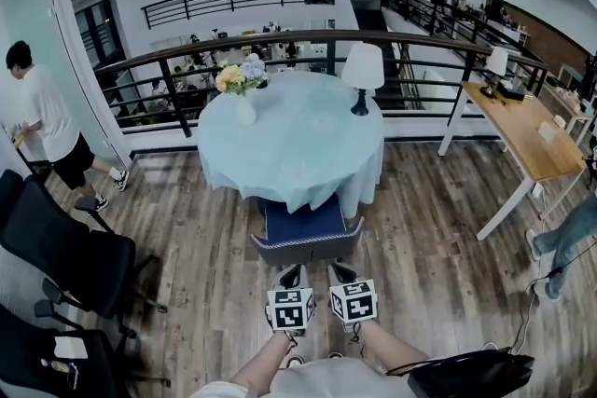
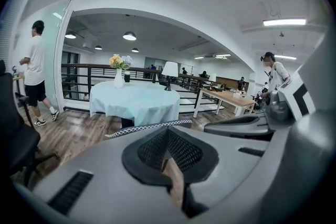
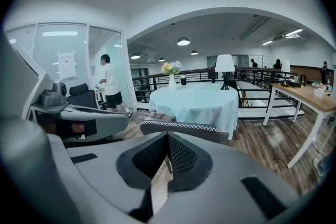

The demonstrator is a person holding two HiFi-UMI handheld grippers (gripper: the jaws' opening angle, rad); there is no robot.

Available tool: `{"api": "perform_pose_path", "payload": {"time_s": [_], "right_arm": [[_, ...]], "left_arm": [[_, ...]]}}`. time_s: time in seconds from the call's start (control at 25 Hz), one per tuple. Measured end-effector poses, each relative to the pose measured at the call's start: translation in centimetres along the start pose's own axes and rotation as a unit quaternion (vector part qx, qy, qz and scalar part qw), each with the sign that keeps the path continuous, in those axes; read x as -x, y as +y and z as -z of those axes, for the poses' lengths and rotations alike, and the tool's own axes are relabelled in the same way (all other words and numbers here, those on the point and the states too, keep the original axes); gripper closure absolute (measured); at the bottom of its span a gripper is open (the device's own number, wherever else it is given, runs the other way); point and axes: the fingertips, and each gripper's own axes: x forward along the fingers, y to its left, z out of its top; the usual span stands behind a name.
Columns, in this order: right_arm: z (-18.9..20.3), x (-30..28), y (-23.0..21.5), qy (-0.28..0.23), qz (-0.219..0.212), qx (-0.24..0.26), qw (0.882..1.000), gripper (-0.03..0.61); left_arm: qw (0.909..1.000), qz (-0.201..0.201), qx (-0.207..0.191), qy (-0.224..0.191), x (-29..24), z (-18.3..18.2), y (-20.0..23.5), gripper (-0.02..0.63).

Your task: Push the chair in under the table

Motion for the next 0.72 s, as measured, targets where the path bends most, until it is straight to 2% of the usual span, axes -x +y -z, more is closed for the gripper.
{"api": "perform_pose_path", "payload": {"time_s": [0.72], "right_arm": [[0.23,0.07,-0.78,0.003,0.010,-0.006,1.000,0.561]], "left_arm": [[1.0000,-0.006,0.006,0.003,-0.57,0.07,0.42,0.609]]}}
